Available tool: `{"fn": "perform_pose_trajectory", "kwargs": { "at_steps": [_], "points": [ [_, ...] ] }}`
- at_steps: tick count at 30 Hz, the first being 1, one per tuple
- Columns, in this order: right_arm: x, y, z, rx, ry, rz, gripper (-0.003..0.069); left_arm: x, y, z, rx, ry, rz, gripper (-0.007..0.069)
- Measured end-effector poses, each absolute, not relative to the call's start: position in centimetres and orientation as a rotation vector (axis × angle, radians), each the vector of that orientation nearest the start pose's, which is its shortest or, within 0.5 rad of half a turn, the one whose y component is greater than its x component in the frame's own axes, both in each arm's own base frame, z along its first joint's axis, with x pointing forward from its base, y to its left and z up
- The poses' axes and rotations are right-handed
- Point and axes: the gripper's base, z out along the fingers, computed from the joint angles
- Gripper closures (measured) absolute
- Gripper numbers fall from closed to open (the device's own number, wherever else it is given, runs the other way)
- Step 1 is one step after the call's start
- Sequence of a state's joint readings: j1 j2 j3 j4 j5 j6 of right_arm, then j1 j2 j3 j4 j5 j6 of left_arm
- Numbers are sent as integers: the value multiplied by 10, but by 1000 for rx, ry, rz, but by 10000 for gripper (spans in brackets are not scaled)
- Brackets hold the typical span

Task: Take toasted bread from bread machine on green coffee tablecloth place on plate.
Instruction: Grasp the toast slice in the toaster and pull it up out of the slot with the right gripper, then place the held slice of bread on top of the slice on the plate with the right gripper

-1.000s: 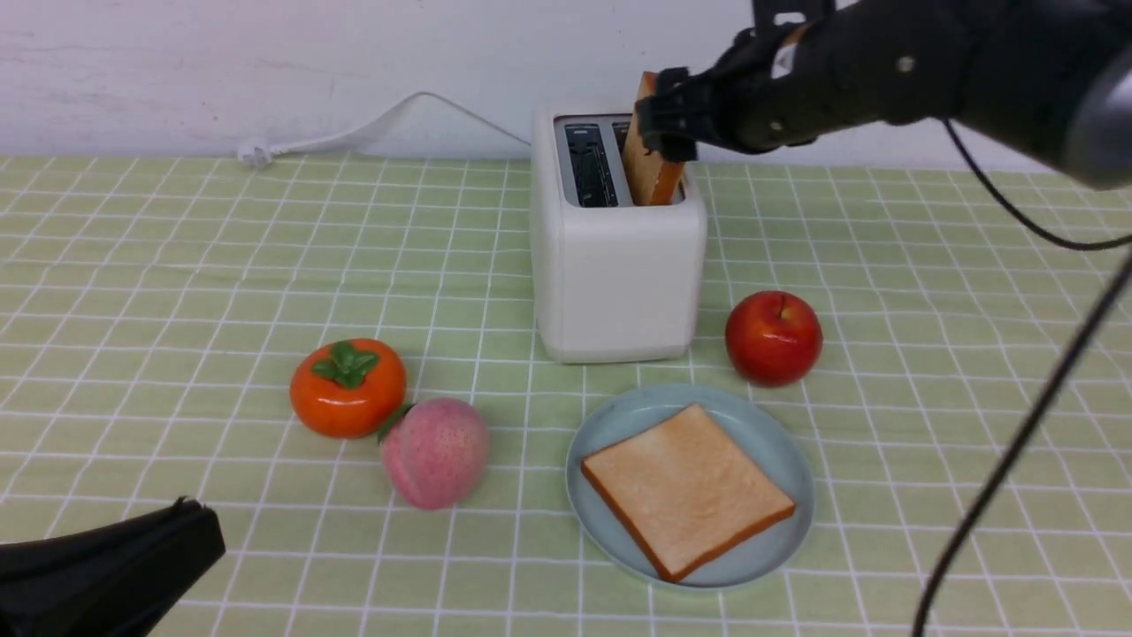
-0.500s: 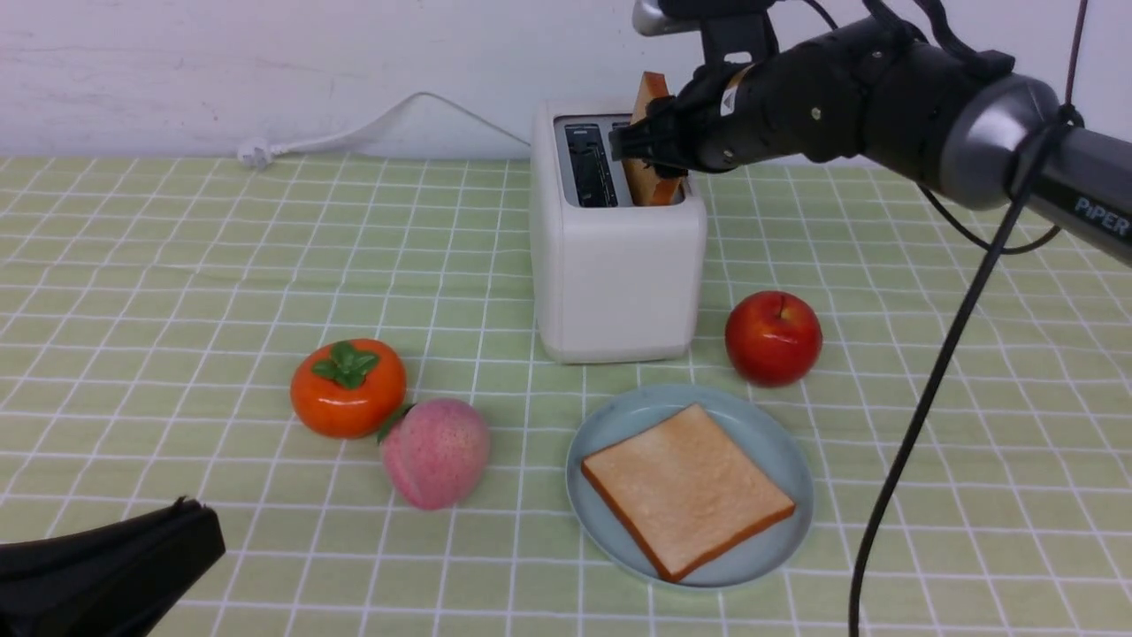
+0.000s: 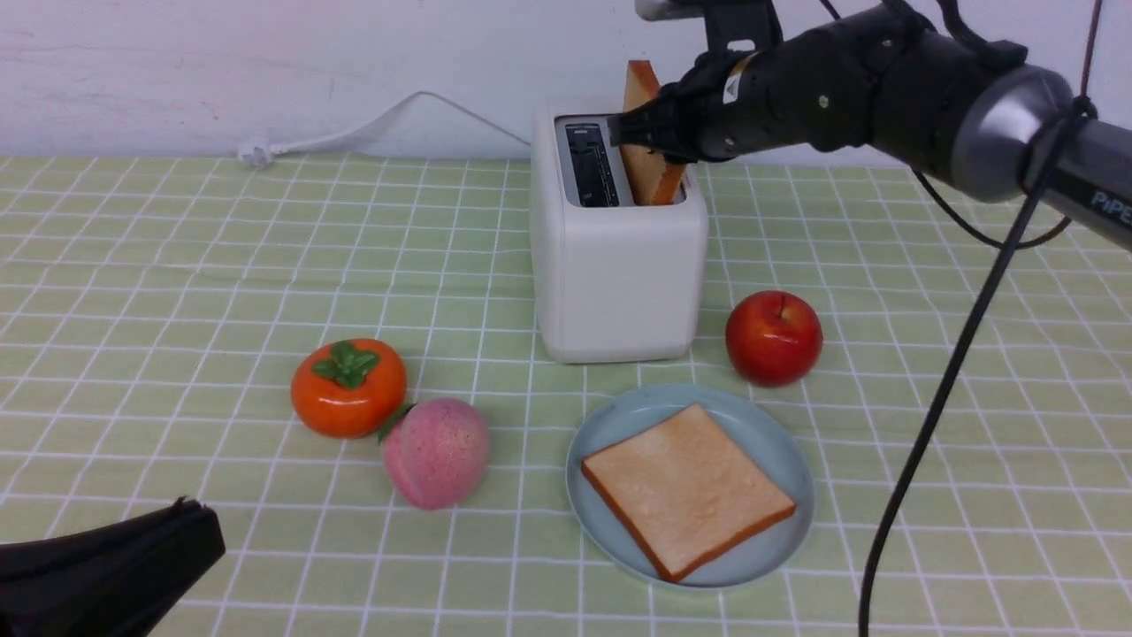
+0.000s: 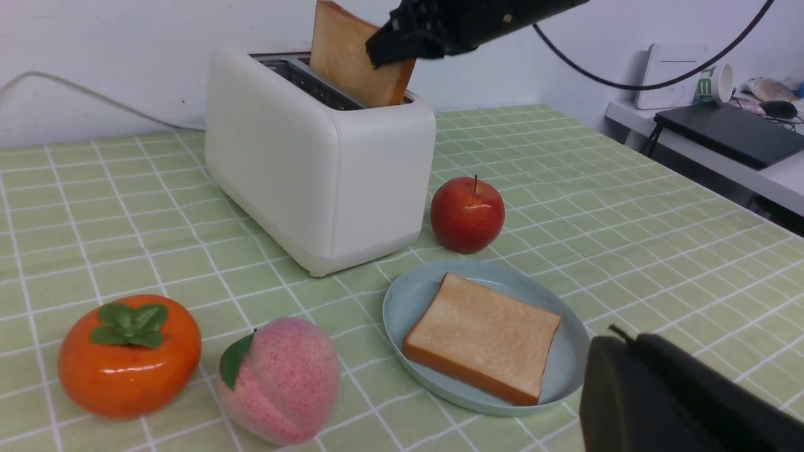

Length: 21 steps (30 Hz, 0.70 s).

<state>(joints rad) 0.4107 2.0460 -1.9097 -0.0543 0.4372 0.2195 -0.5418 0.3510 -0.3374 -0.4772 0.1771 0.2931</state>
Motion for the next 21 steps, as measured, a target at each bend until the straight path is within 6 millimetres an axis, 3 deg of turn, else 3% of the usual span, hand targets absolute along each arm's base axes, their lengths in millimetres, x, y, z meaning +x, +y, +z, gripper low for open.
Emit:
{"fn": "perform_pose_trajectory", "kwargs": {
  "at_steps": [6, 9, 10, 12, 15, 17, 21],
  "points": [
    [414, 181, 405, -209, 1913, 393, 530, 71, -51, 289, 365, 1647, -611, 638],
    [382, 168, 441, -234, 1918, 375, 530, 71, -51, 289, 364, 1648, -613, 638],
    [379, 167, 443, -237, 1922, 372, 530, 71, -51, 289, 364, 1648, -613, 638],
    [344, 151, 468, -291, 1984, 325, 530, 71, -51, 289, 366, 1652, -614, 638],
    [301, 133, 476, -391, 2114, 260, 531, 70, -52, 288, 376, 1667, -617, 638],
    [278, 124, 470, -434, 2175, 254, 531, 70, -52, 287, 382, 1678, -620, 638],
    [252, 121, 436, -460, 2305, 337, 531, 69, -52, 286, 375, 1682, -631, 638]
  ]
}}
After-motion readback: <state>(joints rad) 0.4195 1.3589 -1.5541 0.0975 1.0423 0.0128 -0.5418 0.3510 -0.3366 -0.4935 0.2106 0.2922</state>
